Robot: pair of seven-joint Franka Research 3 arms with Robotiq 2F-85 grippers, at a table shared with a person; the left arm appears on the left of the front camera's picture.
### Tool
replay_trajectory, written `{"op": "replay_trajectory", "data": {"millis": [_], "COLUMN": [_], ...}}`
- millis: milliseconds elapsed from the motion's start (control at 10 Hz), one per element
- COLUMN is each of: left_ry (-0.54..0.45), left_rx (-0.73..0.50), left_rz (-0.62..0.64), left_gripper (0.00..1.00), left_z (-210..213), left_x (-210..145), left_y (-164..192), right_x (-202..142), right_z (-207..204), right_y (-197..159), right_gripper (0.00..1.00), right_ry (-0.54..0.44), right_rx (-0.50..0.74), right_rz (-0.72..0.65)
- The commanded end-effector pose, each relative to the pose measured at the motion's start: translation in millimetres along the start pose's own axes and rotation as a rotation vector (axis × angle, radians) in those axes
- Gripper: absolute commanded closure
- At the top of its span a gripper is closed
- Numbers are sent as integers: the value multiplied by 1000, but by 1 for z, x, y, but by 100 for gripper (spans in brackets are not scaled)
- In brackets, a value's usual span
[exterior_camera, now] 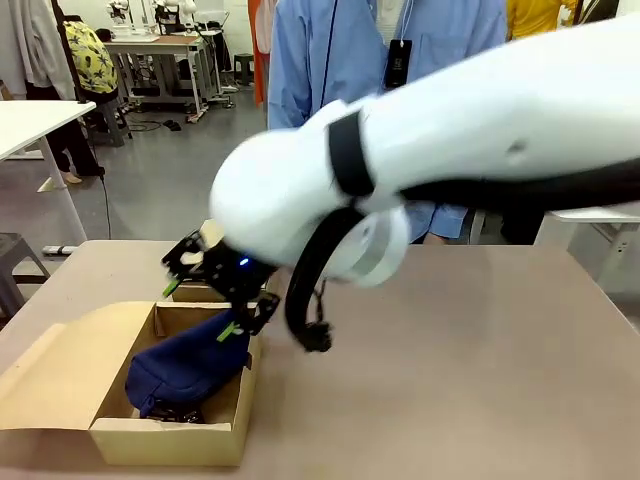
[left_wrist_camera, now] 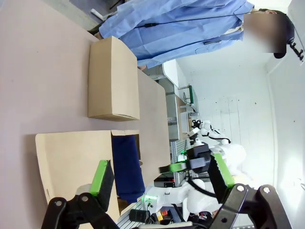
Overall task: Place items inside the box.
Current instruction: Pick up a Pencil pouch or Stapler and place it inside the Mailer Box closest to the robot.
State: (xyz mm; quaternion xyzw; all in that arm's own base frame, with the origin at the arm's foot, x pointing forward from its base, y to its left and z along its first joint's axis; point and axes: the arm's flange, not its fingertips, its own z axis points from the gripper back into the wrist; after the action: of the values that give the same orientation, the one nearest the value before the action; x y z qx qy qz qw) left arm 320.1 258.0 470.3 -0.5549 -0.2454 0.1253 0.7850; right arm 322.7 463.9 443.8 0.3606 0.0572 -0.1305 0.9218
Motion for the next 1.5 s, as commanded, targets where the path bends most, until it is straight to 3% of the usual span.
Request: {"op": "replay_trajectory", "data": {"millis": [0, 100, 200, 300, 400, 500, 800, 900, 1000, 1200, 1400], "left_ry": [-2, -2, -2, -2, -2, -2, -2, -2, -2, -2, -2], "left_rx": [-18, -18, -18, -18, -18, -18, -18, -18, -18, -18, -18], "left_rz": [-20, -20, -20, -20, -20, -20, -20, -20, -20, -20, -20], "left_gripper": [0, 0, 0, 0, 0, 0, 0, 0, 0, 0, 0], "left_z": [0, 0, 0, 0, 0, 0, 0, 0, 0, 0, 0], "left_x": [-1, -1, -1, -1, -1, -1, -1, -1, -1, -1, -1], "left_y": [-1, -1, -1, -1, -1, -1, -1, -1, -1, -1, -1], "right_x": [1, -4, -10, -16, -19, 9, 9, -1, 16, 46, 63], "right_z": [132, 173, 187, 177, 145, 180, 180, 183, 206, 287, 381], "right_y": [-92, -125, -147, -149, -139, -130, -130, -135, -143, -190, -281], "right_gripper": [0, 0, 0, 0, 0, 0, 0, 0, 0, 0, 0], "right_ry": [115, 13, -155, -197, -165, -112, -112, -164, -177, -159, -94], "right_rx": [206, 276, 185, 115, -83, 246, 246, 188, 230, 397, 534], "right_rz": [8, -26, -204, -254, -306, -148, -148, -185, -239, -350, -497]}}
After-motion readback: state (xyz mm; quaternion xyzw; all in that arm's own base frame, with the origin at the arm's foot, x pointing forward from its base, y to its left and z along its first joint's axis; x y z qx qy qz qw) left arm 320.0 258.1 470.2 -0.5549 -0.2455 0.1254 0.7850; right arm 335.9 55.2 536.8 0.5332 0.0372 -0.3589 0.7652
